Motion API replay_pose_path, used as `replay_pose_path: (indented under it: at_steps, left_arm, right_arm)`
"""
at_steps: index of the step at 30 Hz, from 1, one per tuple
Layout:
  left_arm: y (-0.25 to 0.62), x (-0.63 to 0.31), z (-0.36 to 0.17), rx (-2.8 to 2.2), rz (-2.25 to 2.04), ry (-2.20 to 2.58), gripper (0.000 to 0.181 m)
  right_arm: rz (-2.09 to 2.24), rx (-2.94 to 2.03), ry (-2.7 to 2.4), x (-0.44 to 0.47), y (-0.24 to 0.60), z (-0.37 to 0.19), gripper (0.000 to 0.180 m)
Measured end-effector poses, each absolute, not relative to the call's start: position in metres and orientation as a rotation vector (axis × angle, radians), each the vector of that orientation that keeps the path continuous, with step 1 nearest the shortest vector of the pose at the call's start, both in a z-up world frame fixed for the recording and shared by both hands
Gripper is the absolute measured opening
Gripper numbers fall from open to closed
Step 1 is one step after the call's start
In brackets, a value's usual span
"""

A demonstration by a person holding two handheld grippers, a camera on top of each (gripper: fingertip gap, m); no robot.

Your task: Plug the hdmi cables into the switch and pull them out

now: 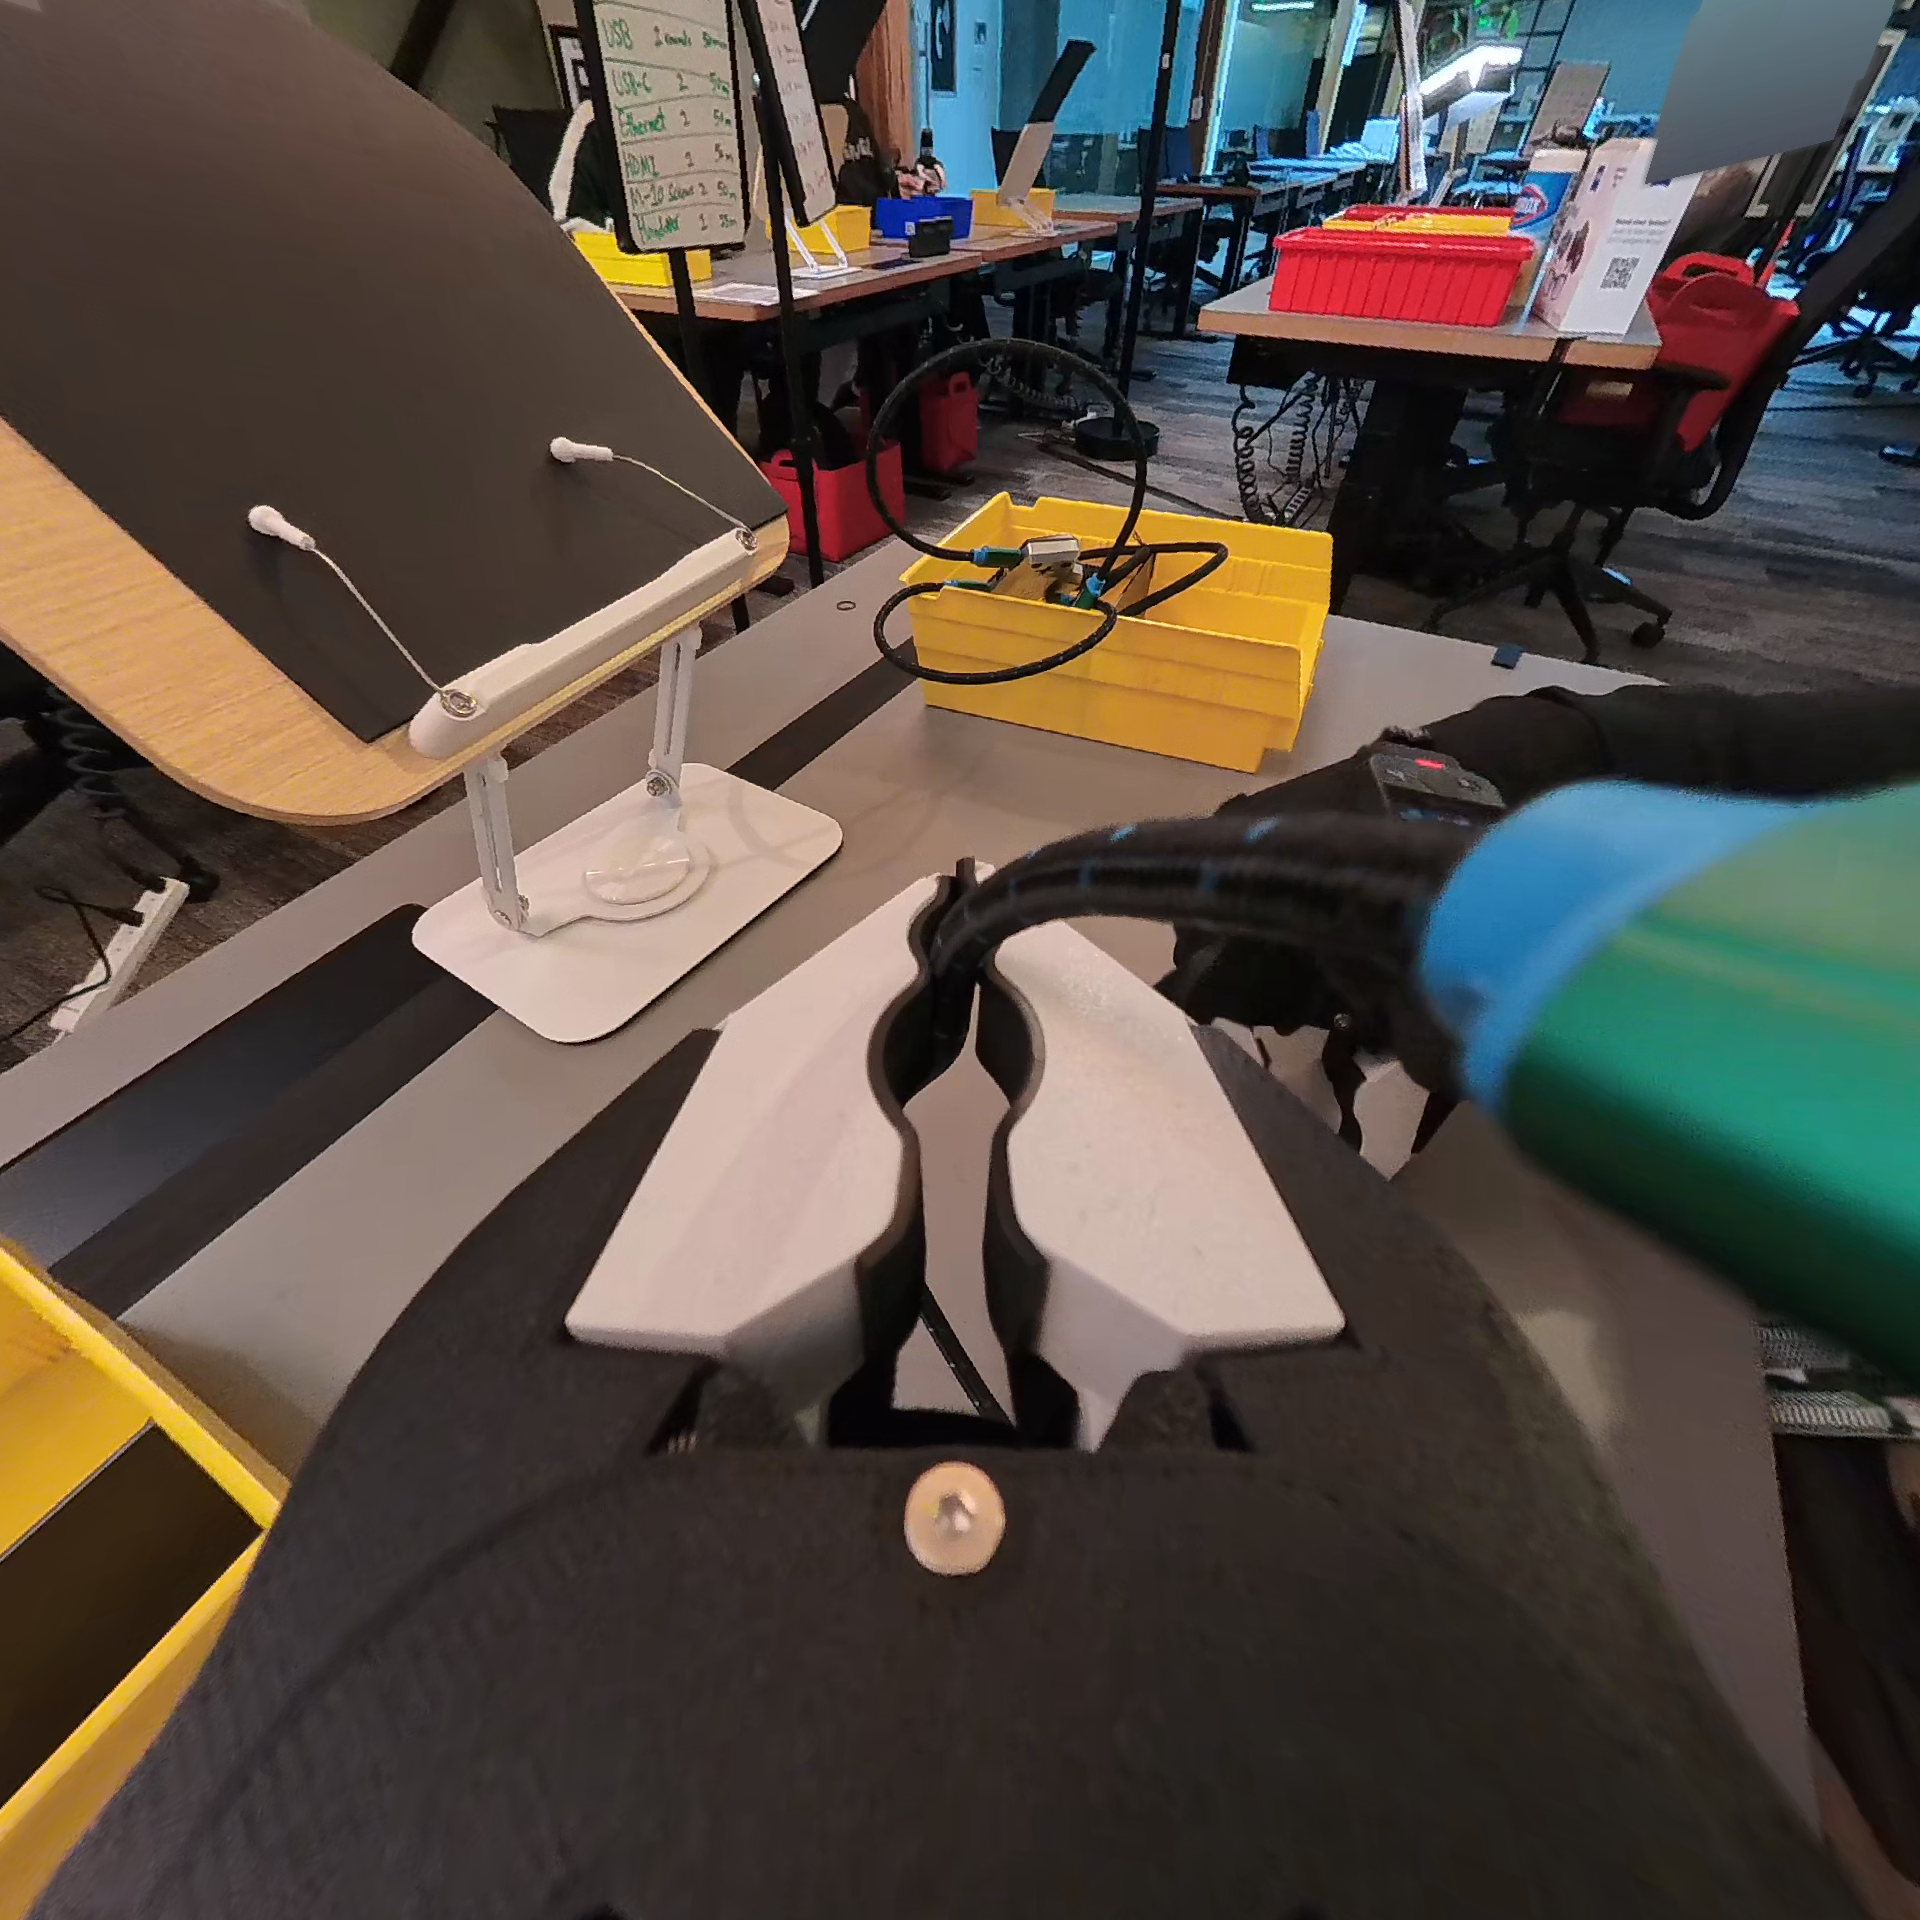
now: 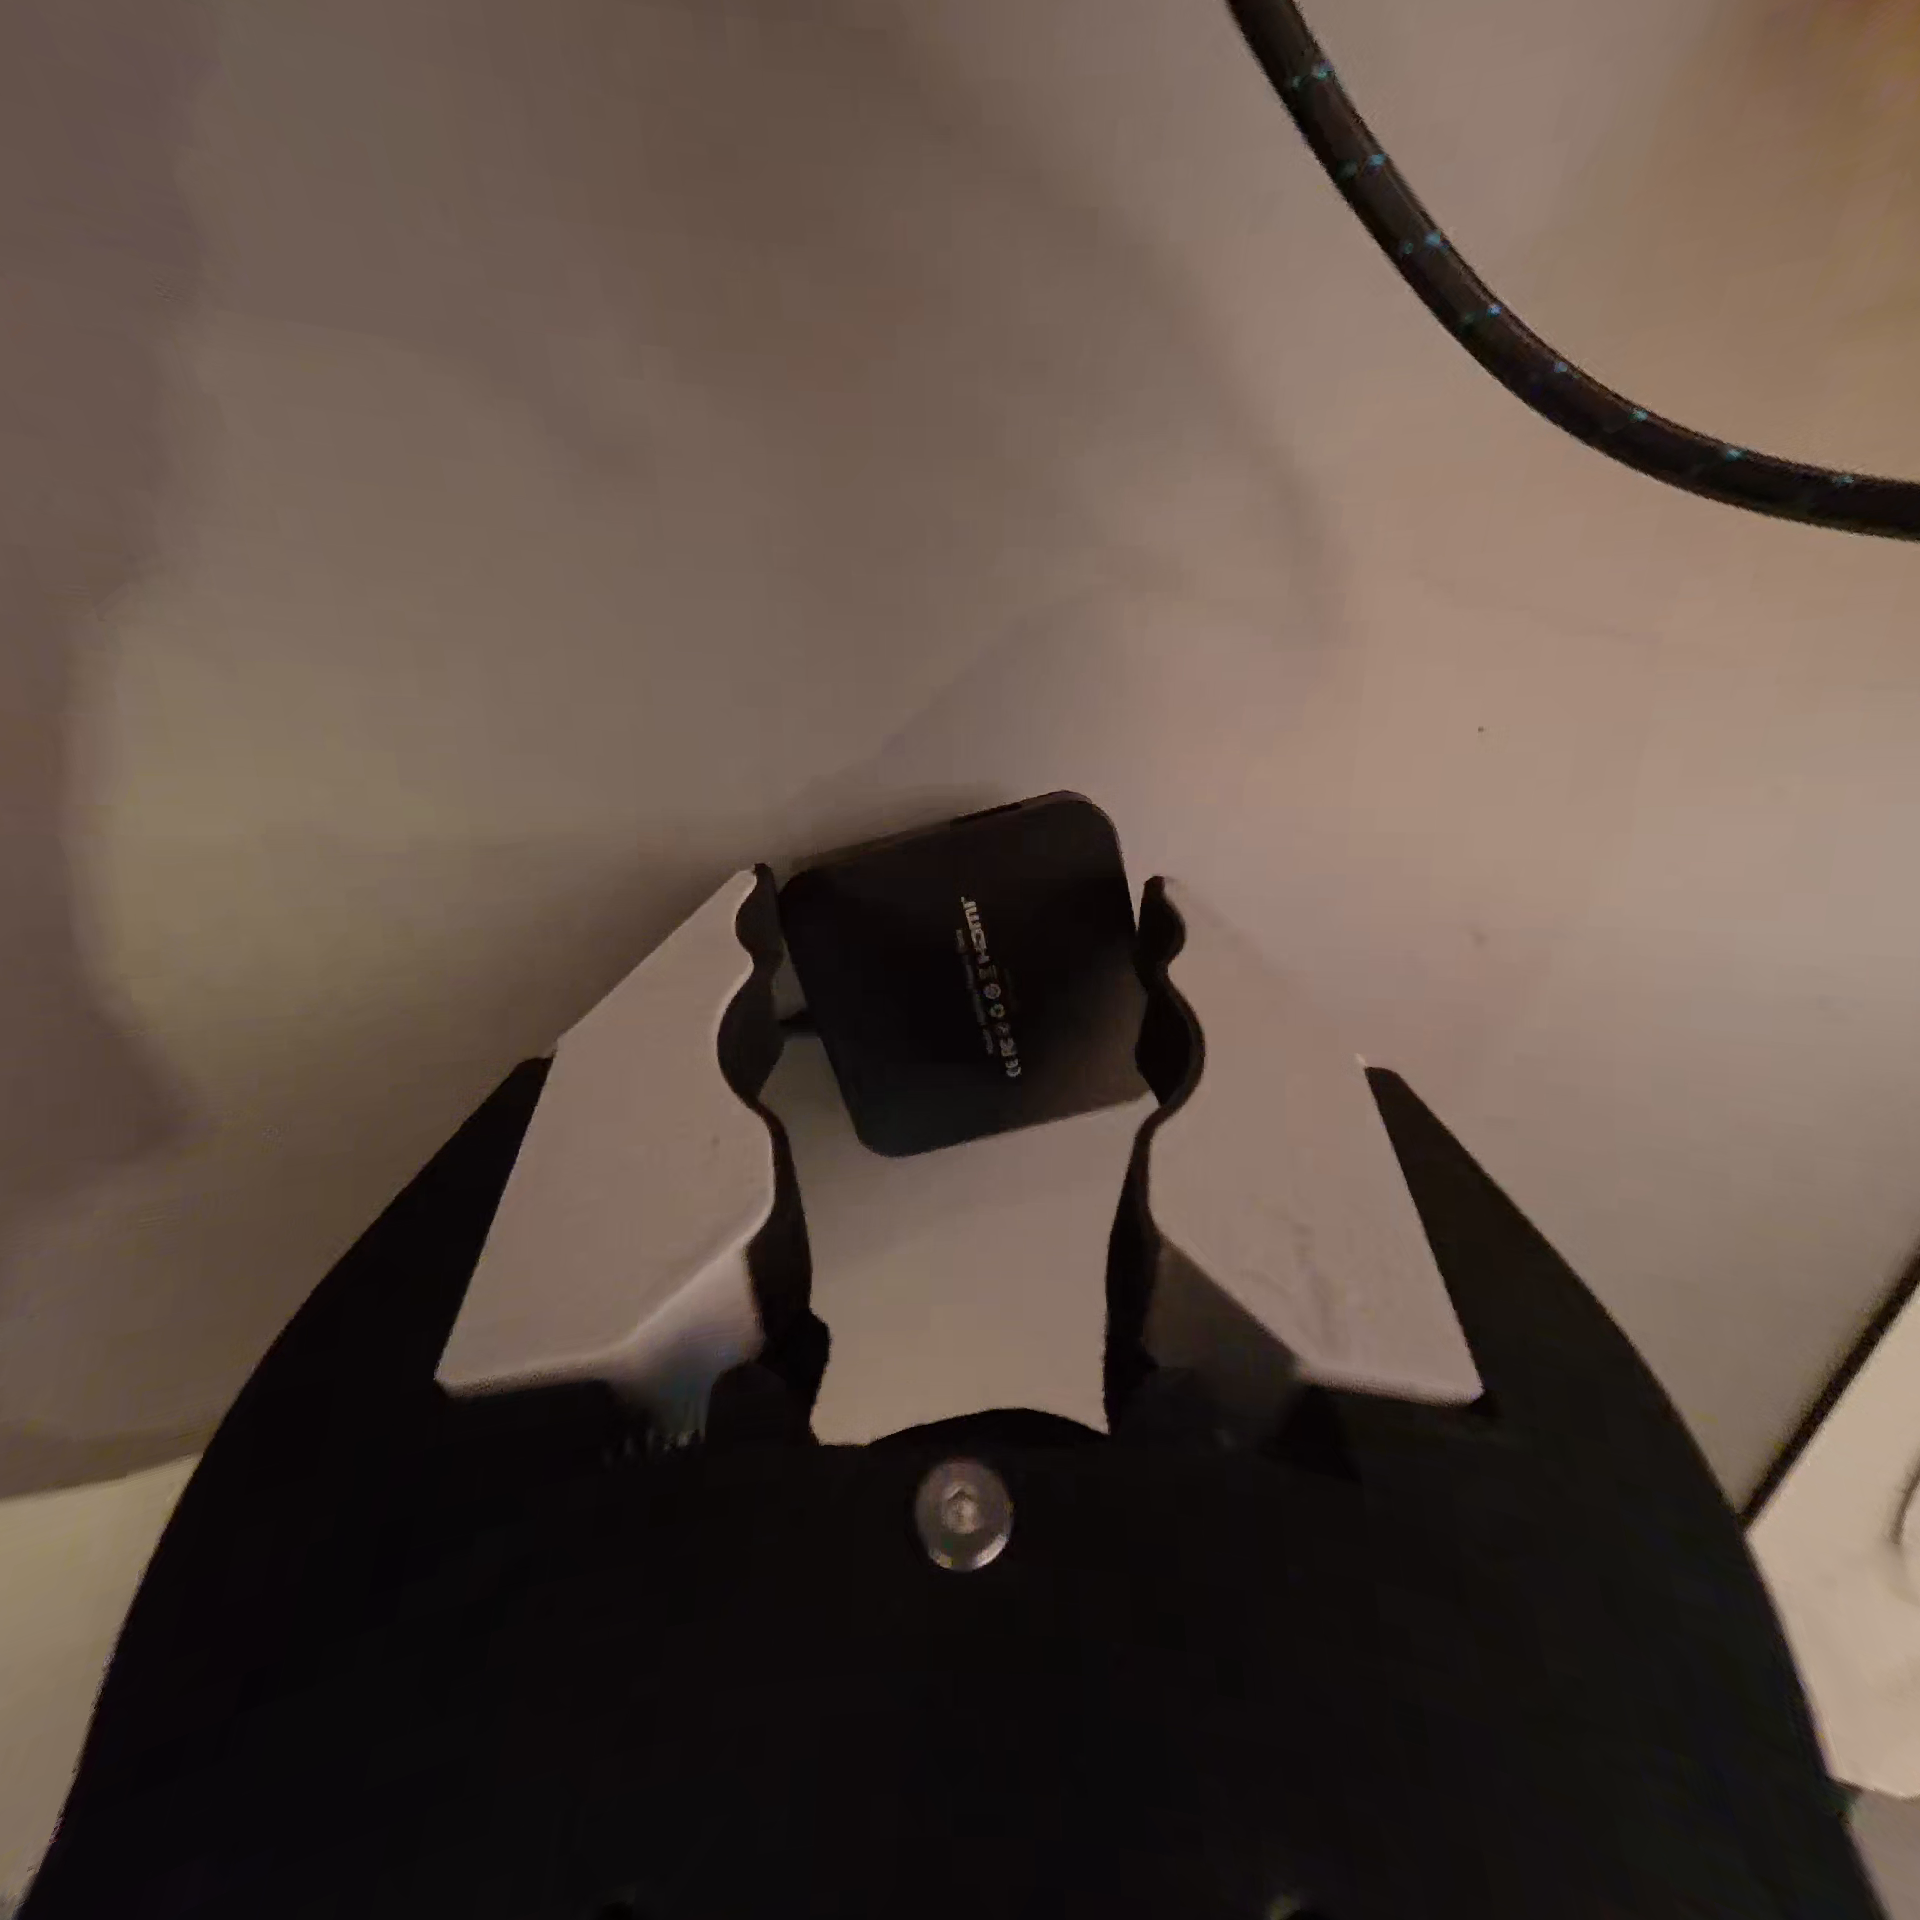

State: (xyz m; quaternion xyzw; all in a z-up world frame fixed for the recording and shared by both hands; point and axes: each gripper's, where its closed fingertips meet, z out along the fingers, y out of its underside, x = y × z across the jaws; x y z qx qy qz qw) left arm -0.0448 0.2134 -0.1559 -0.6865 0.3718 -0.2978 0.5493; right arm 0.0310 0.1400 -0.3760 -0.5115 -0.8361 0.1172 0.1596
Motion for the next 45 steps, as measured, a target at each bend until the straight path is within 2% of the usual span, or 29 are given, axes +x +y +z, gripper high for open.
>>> replay_pose_path:
  at_steps: [1,2,4,5,7,11,13,15,16,20,24,30,34,38,42,45]
  left_arm:
    - [0.213,-0.045,-0.156,-1.625,-0.704,0.883,0.000]
    - [0.213,-0.045,-0.156,-1.625,-0.705,0.883,0.000]
    - [0.214,-0.045,-0.156,-1.624,-0.707,0.880,0.000]
    - [0.214,-0.046,-0.156,-1.625,-0.707,0.878,0.000]
    - [0.215,-0.047,-0.157,-1.626,-0.711,0.875,0.000]
    - [0.216,-0.048,-0.157,-1.627,-0.719,0.867,0.000]
    - [0.215,-0.048,-0.156,-1.624,-0.716,0.868,0.000]
    - [0.213,-0.048,-0.153,-1.619,-0.708,0.872,0.000]
    - [0.212,-0.048,-0.152,-1.617,-0.704,0.873,0.000]
    - [0.211,-0.050,-0.147,-1.606,-0.704,0.869,0.000]
    - [0.211,-0.050,-0.148,-1.606,-0.705,0.870,0.000]
    - [0.213,-0.052,-0.149,-1.608,-0.704,0.868,0.000]
    - [0.215,-0.054,-0.150,-1.610,-0.705,0.863,0.000]
    - [0.214,-0.053,-0.151,-1.612,-0.705,0.865,0.000]
    - [0.213,-0.052,-0.152,-1.612,-0.706,0.868,0.000]
    - [0.213,-0.050,-0.153,-1.615,-0.706,0.871,0.000]
  right_arm:
    - [0.353,-1.507,-2.348,0.030,0.141,-0.374,0.072]
    - [0.366,-1.566,-2.295,0.029,0.143,-0.372,0.078]
    - [0.355,-1.775,-2.127,0.033,0.150,-0.366,0.104]
    - [0.386,-1.896,-2.019,0.035,0.149,-0.360,0.102]
    - [0.479,-2.066,-1.823,0.034,0.141,-0.354,0.084]
    - [0.360,-2.219,-1.673,0.046,0.143,-0.374,0.094]
    - [0.345,-2.257,-1.653,0.045,0.141,-0.386,0.094]
    - [0.304,-2.246,-1.712,0.046,0.139,-0.392,0.086]
    - [0.310,-2.227,-1.757,0.045,0.138,-0.391,0.073]
    - [0.294,-2.017,-1.990,0.043,0.135,-0.388,0.071]
    - [0.456,-1.577,-2.129,0.024,0.120,-0.362,0.071]
    - [0.690,-1.190,-1.938,0.015,0.103,-0.282,0.071]
    - [0.687,-1.136,-1.892,0.024,0.106,-0.262,0.071]
    - [0.566,-1.112,-2.052,0.034,0.104,-0.277,0.071]
    - [0.184,-1.024,-2.443,0.052,0.102,-0.329,0.071]
    - [0.064,-0.889,-2.669,0.059,0.087,-0.357,0.071]
